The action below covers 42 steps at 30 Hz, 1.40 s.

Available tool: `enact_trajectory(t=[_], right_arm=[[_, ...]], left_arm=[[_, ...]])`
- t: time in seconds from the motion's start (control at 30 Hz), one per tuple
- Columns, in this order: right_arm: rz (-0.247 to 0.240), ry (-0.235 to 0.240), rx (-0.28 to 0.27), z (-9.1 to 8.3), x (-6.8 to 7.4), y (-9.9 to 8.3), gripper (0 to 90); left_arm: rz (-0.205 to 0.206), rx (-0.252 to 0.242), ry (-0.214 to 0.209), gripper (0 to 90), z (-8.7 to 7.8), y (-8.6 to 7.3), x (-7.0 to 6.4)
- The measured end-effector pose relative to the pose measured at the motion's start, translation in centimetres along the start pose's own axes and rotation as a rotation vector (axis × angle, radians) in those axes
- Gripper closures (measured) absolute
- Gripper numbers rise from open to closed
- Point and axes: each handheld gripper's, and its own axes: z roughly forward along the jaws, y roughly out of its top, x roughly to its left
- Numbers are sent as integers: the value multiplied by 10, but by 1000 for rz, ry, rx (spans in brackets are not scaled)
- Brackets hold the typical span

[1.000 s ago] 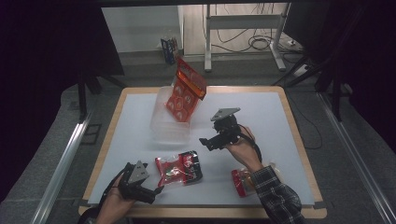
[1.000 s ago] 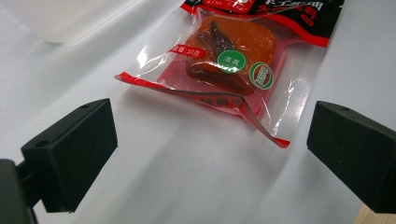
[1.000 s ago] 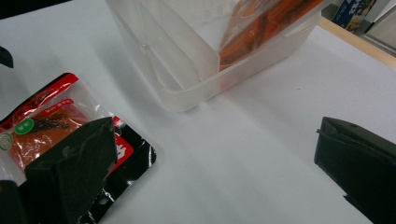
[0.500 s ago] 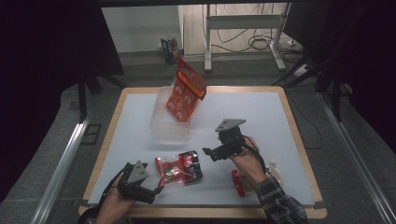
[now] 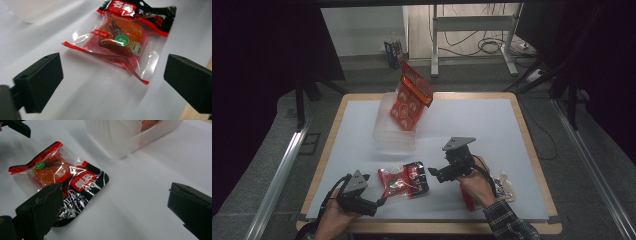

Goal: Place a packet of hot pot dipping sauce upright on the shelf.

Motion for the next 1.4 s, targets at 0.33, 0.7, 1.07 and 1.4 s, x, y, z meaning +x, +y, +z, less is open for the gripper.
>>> enact_trajectory(t=[0.33,0.7,1.07,1.4], right_arm=[[1,-17,15,-2,11,-10,4],[18,-14,68,10,13,-18,8],[16,-2,115,18,19,-19,44],[39,69,101,19,25,-15,70]], left_arm=[[-10,-61,-28,249,-1,4,6],[-22,-73,-41,729,9,9,15],[11,7,-87,884,24,10,15],[38,98,-65,900,25,6,14]])
